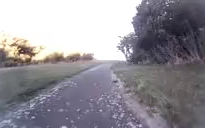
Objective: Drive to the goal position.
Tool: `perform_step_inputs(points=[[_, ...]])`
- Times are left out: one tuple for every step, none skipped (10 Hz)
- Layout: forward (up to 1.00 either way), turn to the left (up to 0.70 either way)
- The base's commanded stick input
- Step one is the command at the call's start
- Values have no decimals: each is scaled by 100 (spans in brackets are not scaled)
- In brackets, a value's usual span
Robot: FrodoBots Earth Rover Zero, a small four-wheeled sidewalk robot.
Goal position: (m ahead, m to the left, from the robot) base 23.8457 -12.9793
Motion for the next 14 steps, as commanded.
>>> perform_step_inputs(points=[[100, 0], [100, 3], [100, 3], [100, 0], [100, 0], [100, 0], [100, 0], [100, 0], [100, 0], [100, 0], [100, 0], [100, 0], [100, 0], [100, 0]])
